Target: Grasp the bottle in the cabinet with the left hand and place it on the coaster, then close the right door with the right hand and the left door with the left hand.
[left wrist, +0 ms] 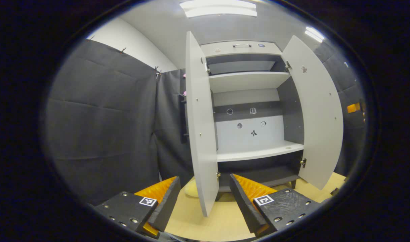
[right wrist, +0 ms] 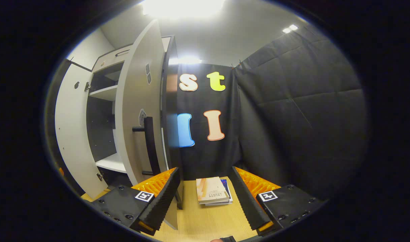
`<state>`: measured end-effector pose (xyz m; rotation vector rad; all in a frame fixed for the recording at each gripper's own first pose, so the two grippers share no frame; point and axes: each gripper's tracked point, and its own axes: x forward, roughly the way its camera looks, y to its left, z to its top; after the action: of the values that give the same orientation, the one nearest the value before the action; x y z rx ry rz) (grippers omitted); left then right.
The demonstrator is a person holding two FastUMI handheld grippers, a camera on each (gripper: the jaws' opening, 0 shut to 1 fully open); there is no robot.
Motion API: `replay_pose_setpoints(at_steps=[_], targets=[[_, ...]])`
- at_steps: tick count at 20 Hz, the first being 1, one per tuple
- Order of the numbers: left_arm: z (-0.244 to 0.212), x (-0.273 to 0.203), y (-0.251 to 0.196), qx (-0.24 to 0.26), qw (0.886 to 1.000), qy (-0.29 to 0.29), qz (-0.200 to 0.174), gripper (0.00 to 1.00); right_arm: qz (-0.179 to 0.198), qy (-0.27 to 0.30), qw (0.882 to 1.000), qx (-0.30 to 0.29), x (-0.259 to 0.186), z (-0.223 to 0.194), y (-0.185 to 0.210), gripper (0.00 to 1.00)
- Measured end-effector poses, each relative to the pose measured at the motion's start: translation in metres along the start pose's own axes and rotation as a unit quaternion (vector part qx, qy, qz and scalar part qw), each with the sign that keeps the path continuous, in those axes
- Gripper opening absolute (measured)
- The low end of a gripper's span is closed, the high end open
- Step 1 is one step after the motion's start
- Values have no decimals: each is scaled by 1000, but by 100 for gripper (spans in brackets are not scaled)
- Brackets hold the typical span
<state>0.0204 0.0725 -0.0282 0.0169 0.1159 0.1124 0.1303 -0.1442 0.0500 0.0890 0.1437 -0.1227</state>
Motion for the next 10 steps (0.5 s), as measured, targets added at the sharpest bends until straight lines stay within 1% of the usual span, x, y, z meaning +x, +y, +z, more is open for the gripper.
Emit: replay_pose_setpoints(at_steps=[3,4,5,6,10], targets=[[-1,1,25,-3,1000,0,16,89,-8,3,1000,-3,13,3,6,97],[-4,0,34,-7,1000,1,21,90,-10,2,1000,-7,17,3,8,94],[-5,0,42,-12,1000,2,26,90,-14,2,1000,-11,19,4,9,94],[-8,0,49,-15,999,4,30,90,-16,2,1000,-13,22,4,12,97],[-11,6,72,-12,999,7,39,89,-11,0,1000,-14,26,7,29,97]])
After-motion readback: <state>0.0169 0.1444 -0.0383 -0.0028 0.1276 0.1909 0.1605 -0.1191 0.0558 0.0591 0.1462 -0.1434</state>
